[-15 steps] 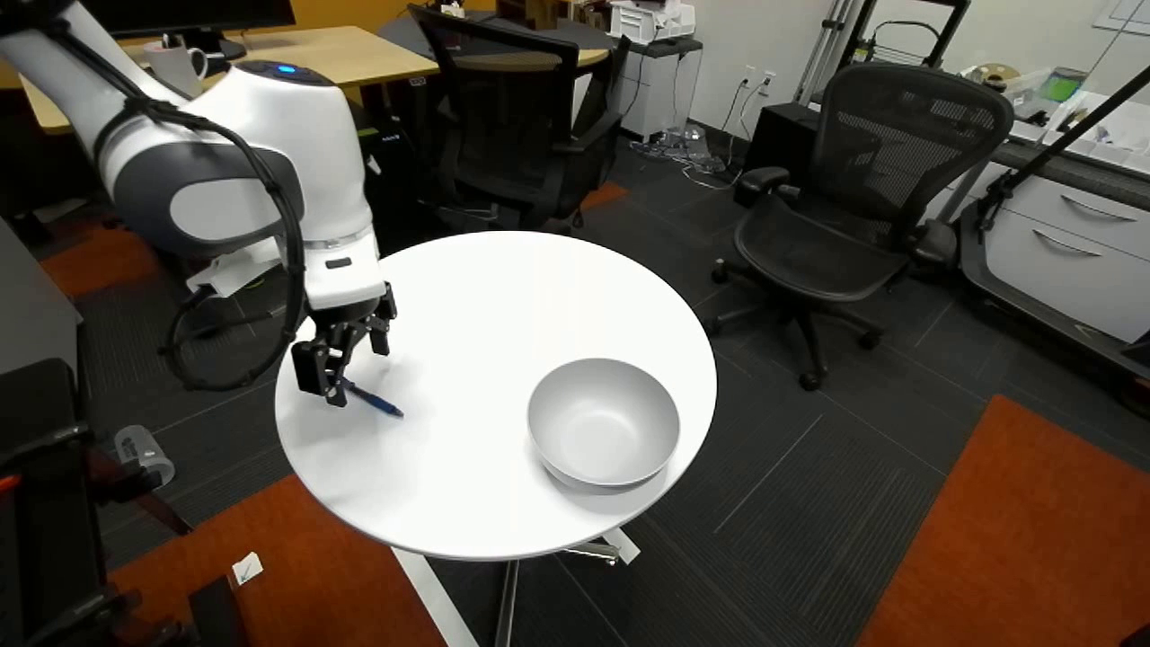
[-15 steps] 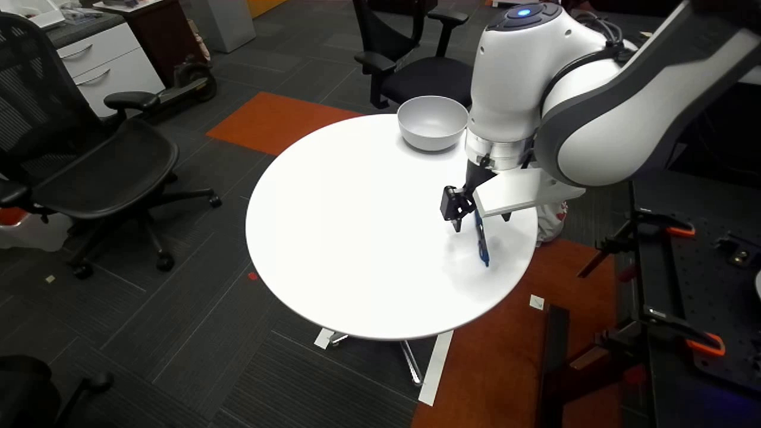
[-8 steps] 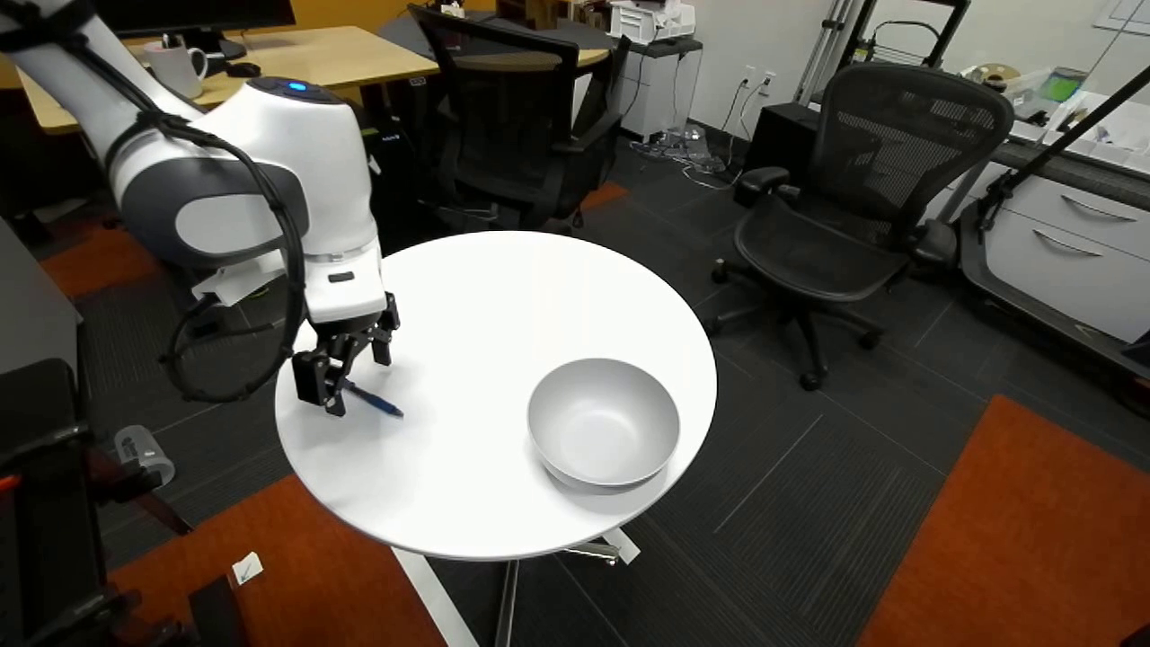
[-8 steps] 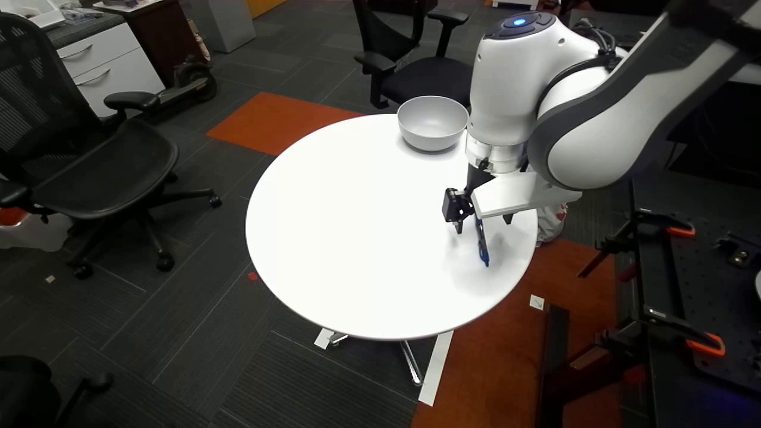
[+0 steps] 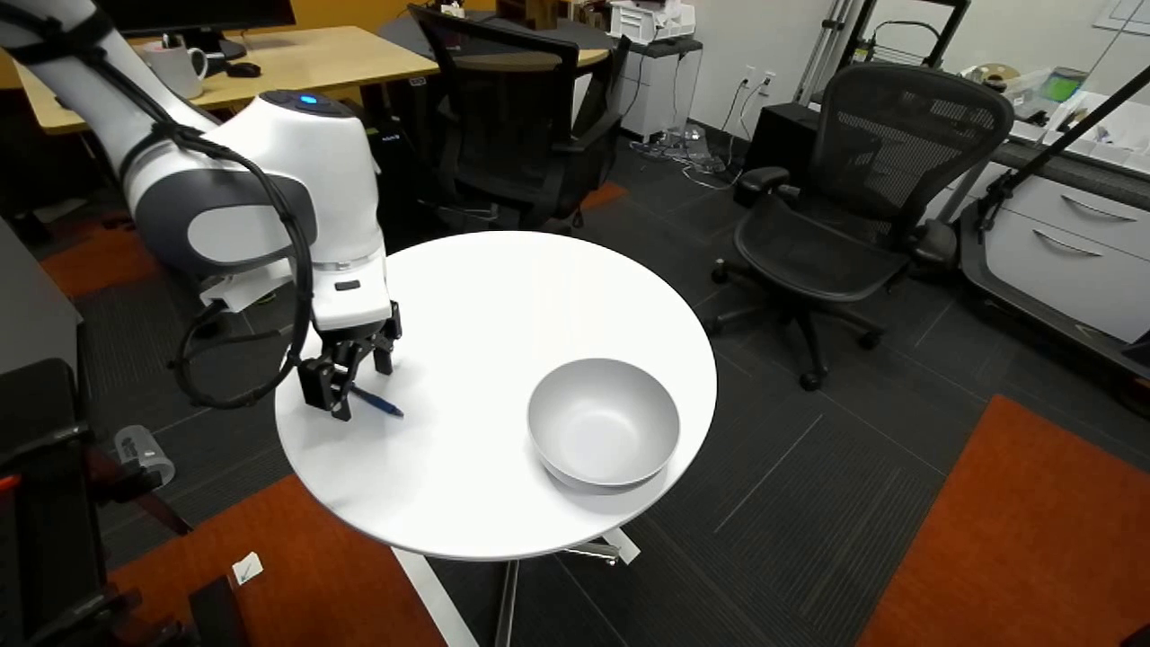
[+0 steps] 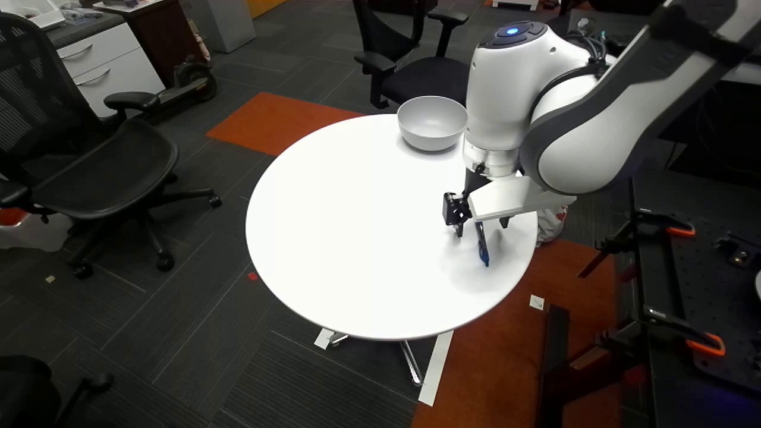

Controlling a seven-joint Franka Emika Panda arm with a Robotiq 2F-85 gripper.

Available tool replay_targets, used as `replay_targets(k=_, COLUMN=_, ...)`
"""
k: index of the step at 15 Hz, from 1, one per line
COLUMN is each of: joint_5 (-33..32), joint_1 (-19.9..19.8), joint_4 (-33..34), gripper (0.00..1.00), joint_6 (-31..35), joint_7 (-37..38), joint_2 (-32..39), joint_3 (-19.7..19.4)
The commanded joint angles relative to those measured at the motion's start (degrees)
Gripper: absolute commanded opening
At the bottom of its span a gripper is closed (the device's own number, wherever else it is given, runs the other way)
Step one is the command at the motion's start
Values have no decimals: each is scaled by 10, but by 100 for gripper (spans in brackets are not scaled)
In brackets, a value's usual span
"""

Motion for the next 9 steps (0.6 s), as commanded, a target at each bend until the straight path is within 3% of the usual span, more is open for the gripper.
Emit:
replay_targets(k=1, joint_5=21, joint_1=7, joint_4=11, gripper=59, joint_6=8, joint_7=-17, joint_2=13, joint_3=-7)
replay_targets(k=9, joint_5=21, joint_1=12, joint_4=22, gripper=1, joint_6=6, joint_7=-15, joint_2=15, joint_3=-10)
